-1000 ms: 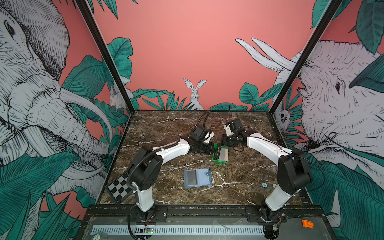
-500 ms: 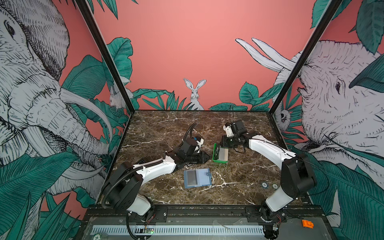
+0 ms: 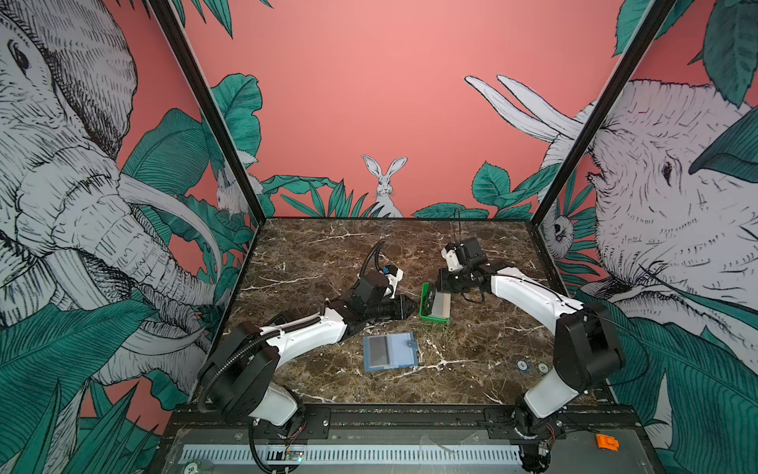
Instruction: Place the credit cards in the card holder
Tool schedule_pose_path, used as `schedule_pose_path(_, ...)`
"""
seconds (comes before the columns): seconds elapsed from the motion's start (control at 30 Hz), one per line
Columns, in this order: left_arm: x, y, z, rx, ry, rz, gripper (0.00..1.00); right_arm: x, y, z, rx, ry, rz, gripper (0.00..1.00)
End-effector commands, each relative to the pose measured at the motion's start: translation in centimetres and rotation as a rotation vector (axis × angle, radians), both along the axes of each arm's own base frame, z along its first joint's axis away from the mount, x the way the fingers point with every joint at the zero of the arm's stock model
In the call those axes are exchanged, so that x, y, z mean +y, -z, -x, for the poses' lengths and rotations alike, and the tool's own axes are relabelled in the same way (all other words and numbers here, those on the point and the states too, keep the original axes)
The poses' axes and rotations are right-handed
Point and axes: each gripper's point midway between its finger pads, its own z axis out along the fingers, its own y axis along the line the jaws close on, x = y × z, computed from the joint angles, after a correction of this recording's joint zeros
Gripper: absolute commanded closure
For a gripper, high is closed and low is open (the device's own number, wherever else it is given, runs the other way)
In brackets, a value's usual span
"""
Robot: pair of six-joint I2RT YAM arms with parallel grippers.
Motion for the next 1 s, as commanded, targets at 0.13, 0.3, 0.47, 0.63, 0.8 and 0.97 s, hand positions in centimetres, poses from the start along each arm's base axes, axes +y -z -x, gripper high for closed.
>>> schedule_pose_path(0.13, -0.4, -1.0, 1.2, -0.022, 0.078, 0.026, 0.75, -1.1, 0.6, -0.5, -0.003, 0.135, 0.041, 1.00)
schedule_pose_path(0.3, -0.2, -0.5, 1.7, -0.002, 0.078, 0.045, 0.75, -1.0, 0.2, -1.6, -0.024, 0.166, 0.031, 1.00)
schedule_pose_path(0.47, 0.4, -0.4, 1.6, -0.007, 0.039, 0.048, 0.75, -0.2, 0.3, -2.7, -0.022, 0.147, 0.031, 1.00)
schedule_pose_path(0.63, 0.4, -0.4, 1.7, -0.003, 0.027, 0.054, 0.75, -0.1, 0.5, -3.0, -0.025, 0.139, 0.035, 1.00)
schedule_pose_path(0.8, 0.0, -0.5, 1.9, -0.003, 0.038, 0.052, 0.75, 0.3, 0.9, -2.9, -0.012, 0.123, 0.034, 1.00)
schedule_pose_path(0.97, -0.2, -0.4, 2.0, -0.002, 0.039, 0.050, 0.75, 0.4, 1.1, -3.0, -0.007, 0.122, 0.035, 0.96)
